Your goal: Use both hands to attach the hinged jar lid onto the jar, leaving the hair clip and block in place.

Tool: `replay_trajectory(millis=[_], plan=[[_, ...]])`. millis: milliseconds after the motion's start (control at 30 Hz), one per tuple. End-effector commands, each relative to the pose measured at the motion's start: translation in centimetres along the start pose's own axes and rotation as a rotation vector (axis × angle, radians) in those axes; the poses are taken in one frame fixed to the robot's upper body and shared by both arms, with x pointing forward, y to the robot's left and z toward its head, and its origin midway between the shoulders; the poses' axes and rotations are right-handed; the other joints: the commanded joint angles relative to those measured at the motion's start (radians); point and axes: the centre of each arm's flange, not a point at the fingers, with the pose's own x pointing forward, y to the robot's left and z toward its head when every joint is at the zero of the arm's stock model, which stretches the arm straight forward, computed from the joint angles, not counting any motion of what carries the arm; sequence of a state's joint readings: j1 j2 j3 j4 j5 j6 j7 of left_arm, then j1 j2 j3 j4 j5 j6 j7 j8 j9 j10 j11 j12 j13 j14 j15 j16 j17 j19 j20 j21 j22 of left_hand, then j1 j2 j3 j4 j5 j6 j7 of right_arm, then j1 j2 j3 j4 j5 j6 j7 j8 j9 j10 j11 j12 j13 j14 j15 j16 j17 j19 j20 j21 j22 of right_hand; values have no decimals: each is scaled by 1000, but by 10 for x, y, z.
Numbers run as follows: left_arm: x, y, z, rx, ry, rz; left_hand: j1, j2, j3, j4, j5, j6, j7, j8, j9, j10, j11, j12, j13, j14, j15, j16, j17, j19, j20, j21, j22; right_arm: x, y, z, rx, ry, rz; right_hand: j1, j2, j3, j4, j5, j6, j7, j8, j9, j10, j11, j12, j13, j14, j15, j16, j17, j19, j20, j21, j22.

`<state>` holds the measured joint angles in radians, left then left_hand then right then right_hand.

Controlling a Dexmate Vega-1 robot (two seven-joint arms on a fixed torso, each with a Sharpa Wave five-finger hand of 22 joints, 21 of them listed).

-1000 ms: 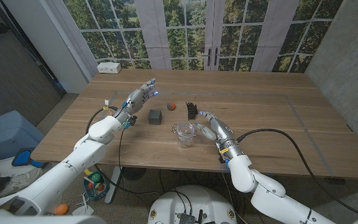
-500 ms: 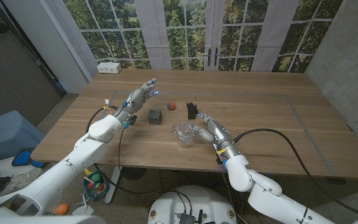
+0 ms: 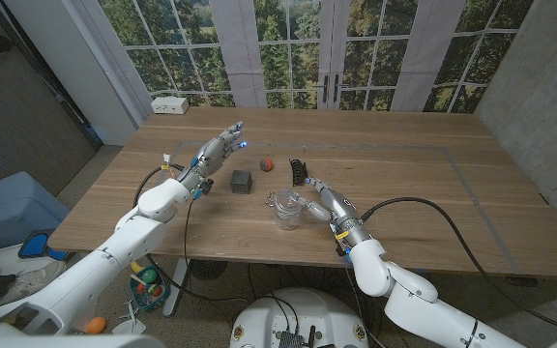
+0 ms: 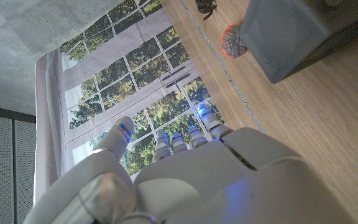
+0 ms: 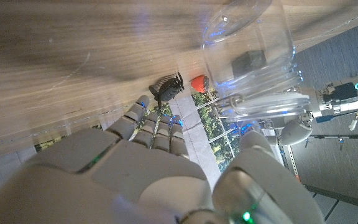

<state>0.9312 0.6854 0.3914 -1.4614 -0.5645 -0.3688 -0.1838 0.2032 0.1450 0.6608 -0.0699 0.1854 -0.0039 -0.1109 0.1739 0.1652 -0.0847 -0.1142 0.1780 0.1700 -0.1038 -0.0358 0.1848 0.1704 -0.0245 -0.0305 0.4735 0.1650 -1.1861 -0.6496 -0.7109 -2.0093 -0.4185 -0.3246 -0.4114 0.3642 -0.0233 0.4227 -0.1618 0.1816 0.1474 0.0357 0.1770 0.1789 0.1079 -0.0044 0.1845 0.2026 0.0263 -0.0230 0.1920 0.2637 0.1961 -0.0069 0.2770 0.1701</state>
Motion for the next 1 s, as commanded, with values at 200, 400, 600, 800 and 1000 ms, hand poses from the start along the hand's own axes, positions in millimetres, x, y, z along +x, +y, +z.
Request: replay_trajectory(millis=[200,400,600,800,1000], plan=[[-11,-15,1,41,68,-44,51,-34,-2,-89,-10,-19,15,10,7,-1,9,8,3,12,-78,-1,-1,27,-89,-23,3,-4,7,8,-131,50,0,73,2,14,-19,10,-35,-10,4,6,-27,-13,-2,3,-15,-3,0,-10,0,1,-14,3],[-17,-21,1,77,135,-80,82,-65,-6,-119,-8,-46,40,11,8,1,16,8,4,23,-56,0,-1,42,-77,-35,4,-2,9,8,-160,62,-4,98,0,21,-23,12,-46,-14,6,6,-34,-19,0,3,-20,-3,0,-16,3,1,-18,3],[-22,-29,0,102,199,-142,113,-88,-9,-123,-5,-84,54,9,10,-27,25,0,6,7,-41,-8,0,36,-64,-56,5,0,8,6,-172,67,-1,112,-2,24,-25,13,-49,-15,8,7,-36,-21,1,3,-19,-3,1,-18,6,1,-20,3],[-27,-31,1,147,260,-181,143,-114,-15,-122,-5,-125,55,11,12,-69,29,-5,7,-26,-32,-13,2,13,-58,-84,6,1,8,2,-185,74,-7,129,-3,28,-25,15,-49,-20,12,7,-37,-21,3,3,-18,-5,3,-22,10,0,-22,3],[-35,-27,6,237,315,-158,164,-144,-24,-121,-8,-145,54,16,13,-102,34,-5,9,-55,-16,-14,3,-1,-47,-106,7,0,9,0,-190,78,-18,147,-5,32,-26,16,-48,-24,15,7,-37,-23,5,3,-17,-7,4,-25,16,-3,-23,3]])
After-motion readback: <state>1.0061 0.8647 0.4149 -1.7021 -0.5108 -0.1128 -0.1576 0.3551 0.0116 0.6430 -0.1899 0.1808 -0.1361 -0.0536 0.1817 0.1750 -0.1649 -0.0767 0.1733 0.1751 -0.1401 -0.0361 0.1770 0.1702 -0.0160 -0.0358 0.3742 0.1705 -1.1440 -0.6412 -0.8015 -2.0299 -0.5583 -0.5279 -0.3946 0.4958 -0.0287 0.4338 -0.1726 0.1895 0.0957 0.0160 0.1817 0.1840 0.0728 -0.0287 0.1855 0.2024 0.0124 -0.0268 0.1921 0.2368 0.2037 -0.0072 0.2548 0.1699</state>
